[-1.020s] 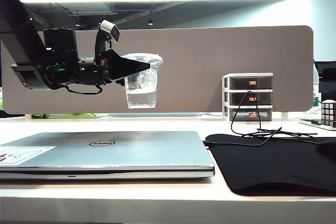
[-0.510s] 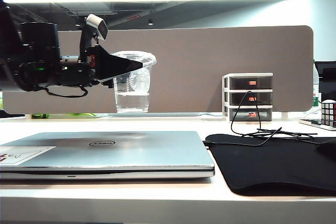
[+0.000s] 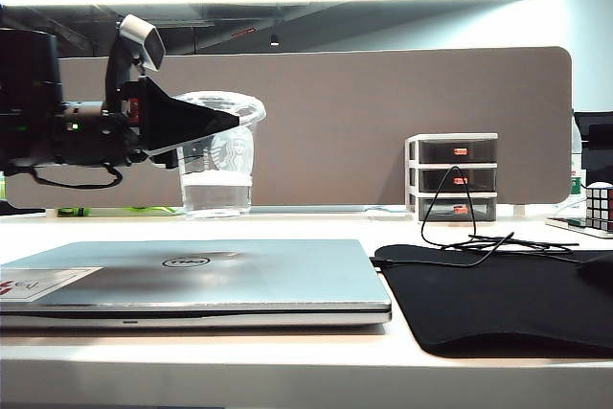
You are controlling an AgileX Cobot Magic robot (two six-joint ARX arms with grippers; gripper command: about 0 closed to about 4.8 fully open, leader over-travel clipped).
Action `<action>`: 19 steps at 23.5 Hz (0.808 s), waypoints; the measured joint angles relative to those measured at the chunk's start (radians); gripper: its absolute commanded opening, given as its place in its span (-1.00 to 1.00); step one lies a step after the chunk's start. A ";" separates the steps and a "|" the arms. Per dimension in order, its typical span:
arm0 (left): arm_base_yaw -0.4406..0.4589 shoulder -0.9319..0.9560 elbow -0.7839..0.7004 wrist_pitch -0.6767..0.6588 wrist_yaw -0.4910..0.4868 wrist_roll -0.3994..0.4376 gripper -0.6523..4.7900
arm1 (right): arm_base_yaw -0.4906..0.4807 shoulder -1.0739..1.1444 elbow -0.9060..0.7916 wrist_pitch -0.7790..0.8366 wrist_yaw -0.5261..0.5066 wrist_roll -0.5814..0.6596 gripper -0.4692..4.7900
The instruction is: Pick up the coffee cup and place it over the laptop.
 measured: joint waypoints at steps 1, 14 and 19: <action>0.000 -0.010 -0.023 0.013 -0.009 0.001 0.70 | 0.000 0.000 0.000 0.000 0.000 0.000 -0.84; 0.010 -0.026 -0.197 0.064 -0.078 0.054 0.70 | 0.000 0.000 0.000 0.000 -0.006 0.000 -0.84; 0.009 -0.031 -0.230 0.081 -0.093 0.105 0.70 | 0.000 0.000 0.000 0.000 -0.007 0.000 -0.85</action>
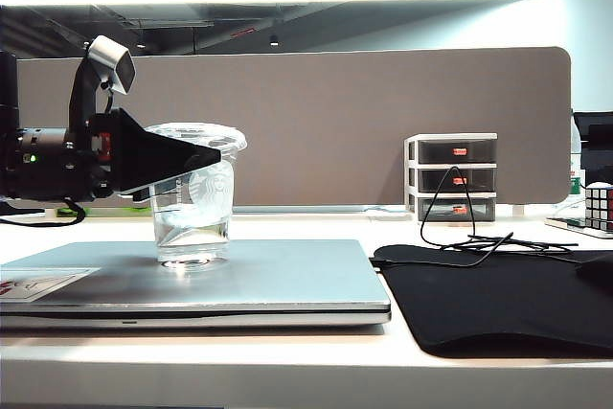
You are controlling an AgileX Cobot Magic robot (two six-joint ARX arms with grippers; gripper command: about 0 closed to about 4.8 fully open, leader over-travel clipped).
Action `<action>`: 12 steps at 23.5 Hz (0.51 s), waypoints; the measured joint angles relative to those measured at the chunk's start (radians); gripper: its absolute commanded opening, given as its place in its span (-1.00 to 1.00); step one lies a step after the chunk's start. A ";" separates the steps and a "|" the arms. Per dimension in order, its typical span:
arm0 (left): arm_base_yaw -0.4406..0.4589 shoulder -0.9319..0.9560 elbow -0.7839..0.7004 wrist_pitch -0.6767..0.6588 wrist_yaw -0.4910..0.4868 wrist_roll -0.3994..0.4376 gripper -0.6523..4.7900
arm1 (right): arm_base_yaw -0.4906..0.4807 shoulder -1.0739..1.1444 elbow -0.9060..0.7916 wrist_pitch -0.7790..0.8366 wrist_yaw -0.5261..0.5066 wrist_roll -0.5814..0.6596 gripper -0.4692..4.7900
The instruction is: Pick up the coffee cup and place it over the laptop.
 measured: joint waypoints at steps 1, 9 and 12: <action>0.000 0.000 -0.005 0.001 -0.004 0.011 0.70 | 0.000 0.000 0.000 0.000 0.000 0.000 -0.84; 0.000 -0.001 -0.011 0.002 0.005 0.058 1.00 | 0.000 0.000 0.000 0.000 0.000 0.000 -0.84; 0.000 0.000 -0.014 0.000 0.048 0.058 1.00 | 0.000 0.000 0.000 0.000 0.000 0.000 -0.84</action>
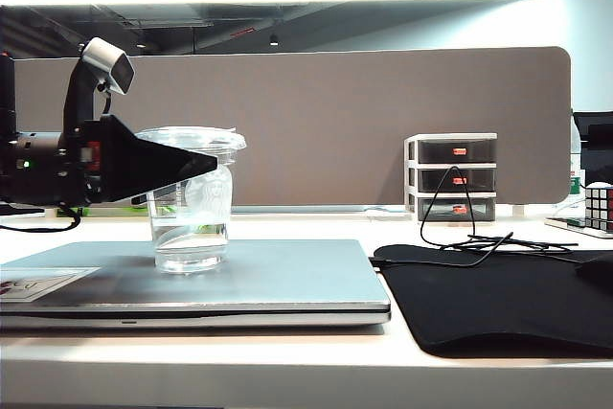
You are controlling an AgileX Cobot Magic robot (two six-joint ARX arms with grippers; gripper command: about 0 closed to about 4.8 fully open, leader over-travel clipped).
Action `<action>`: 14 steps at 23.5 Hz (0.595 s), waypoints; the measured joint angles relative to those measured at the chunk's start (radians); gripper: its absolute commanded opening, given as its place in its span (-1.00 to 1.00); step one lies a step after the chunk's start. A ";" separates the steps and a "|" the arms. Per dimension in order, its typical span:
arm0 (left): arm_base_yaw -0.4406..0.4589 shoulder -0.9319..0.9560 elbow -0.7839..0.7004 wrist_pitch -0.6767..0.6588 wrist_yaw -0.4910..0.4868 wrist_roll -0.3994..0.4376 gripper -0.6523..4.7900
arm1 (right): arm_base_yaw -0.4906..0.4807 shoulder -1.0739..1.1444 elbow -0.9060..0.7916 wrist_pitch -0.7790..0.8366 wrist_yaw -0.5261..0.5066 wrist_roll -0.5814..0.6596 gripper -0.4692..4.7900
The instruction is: Pick up the coffee cup and place it over the laptop.
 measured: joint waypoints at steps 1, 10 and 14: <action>0.000 0.000 -0.001 -0.001 0.016 0.000 1.00 | 0.000 0.000 0.000 0.000 -0.001 0.000 -0.84; 0.012 0.000 -0.002 -0.001 0.050 0.002 1.00 | 0.000 0.000 0.000 0.000 -0.018 0.000 -0.84; 0.044 0.000 -0.002 -0.001 0.100 0.002 1.00 | 0.000 0.000 0.000 0.000 -0.021 0.000 -0.84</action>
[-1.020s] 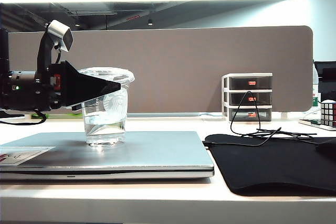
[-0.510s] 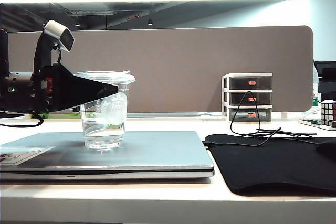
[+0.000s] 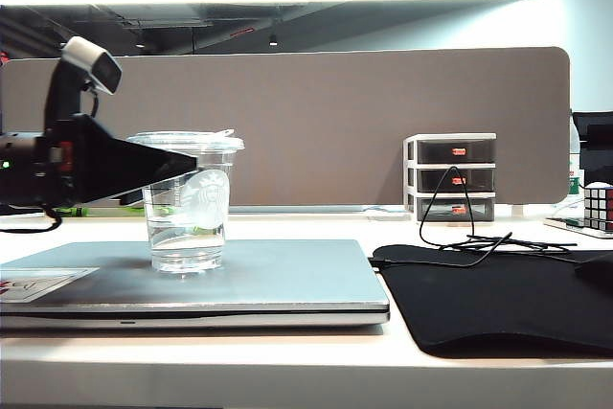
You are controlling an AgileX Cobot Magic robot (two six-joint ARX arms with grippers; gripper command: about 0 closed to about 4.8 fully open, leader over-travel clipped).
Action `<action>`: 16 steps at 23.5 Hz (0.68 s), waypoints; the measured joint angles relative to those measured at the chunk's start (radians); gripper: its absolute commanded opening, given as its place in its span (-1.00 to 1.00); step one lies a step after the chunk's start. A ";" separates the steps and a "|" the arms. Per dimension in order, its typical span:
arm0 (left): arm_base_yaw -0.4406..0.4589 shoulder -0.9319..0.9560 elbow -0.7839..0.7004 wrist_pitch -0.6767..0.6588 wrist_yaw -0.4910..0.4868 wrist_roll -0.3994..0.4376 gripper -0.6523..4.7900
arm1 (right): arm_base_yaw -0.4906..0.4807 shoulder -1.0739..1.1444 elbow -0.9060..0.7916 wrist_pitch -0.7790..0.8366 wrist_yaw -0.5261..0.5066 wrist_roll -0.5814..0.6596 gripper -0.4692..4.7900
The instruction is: Pick up the coffee cup and place it over the laptop.
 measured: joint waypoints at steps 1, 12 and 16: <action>0.008 0.000 0.000 0.000 0.013 -0.003 1.00 | 0.000 0.000 0.000 0.000 0.000 0.000 -0.84; 0.060 0.000 -0.002 0.002 0.156 -0.060 1.00 | 0.000 0.000 0.000 0.000 0.000 0.000 -0.84; 0.115 0.000 -0.029 0.003 0.179 -0.057 1.00 | 0.000 0.000 0.000 0.000 0.000 0.004 -0.84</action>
